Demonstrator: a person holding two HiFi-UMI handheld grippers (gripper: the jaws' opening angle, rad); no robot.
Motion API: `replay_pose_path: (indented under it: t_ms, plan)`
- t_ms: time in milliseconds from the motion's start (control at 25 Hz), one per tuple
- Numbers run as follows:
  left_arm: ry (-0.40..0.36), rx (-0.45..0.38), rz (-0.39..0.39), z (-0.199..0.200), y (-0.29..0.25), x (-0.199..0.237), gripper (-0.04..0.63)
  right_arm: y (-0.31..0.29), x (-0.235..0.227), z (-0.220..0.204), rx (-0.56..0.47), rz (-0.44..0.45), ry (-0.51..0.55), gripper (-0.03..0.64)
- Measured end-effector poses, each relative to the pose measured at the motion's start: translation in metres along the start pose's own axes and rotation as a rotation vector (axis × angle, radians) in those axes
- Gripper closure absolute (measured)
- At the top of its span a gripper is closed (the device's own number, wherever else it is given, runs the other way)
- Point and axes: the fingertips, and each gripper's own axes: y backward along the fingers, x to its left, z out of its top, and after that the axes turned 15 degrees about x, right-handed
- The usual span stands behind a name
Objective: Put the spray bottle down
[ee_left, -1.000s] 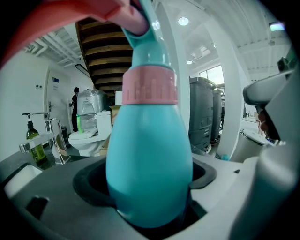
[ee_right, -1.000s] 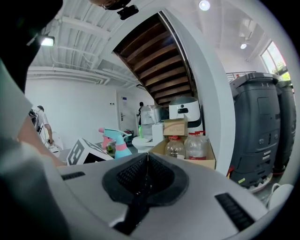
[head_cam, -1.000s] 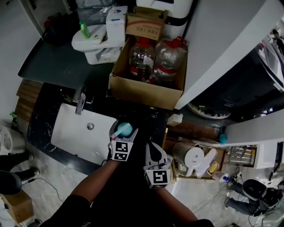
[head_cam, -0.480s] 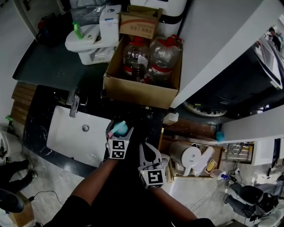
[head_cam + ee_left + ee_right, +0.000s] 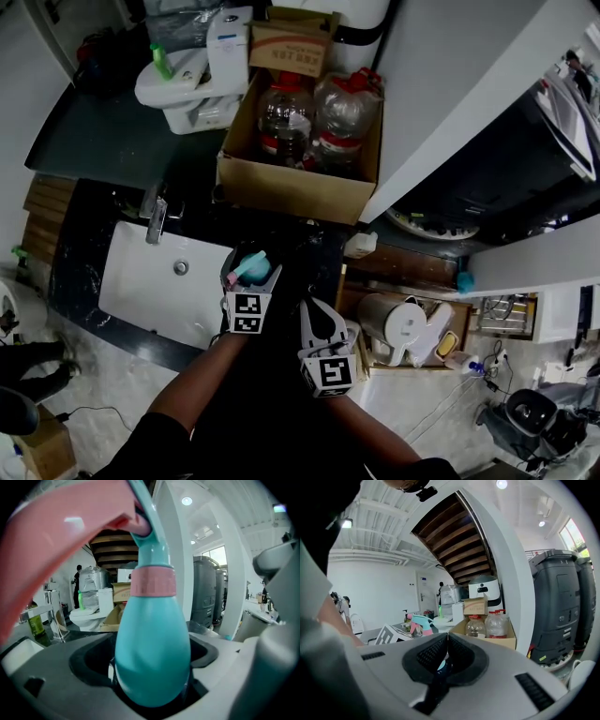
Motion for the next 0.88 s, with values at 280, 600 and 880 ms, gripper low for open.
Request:
replay_pose_path:
  t_ms: [280,600,880]
  plan:
    - [-0.026,0.01,-0.029,-0.01,0.009,-0.001,0.123,0.009,0.007,-0.001,-0.014,0.008,0.01,0.6]
    - [-0.027,0.034,-0.05,-0.024,0.027,-0.011,0.121,0.023,0.016,-0.008,-0.015,0.007,0.018,0.6]
    - [-0.027,0.032,-0.053,-0.039,0.056,-0.017,0.121,0.033,0.017,0.001,-0.055,-0.022,0.026,0.6]
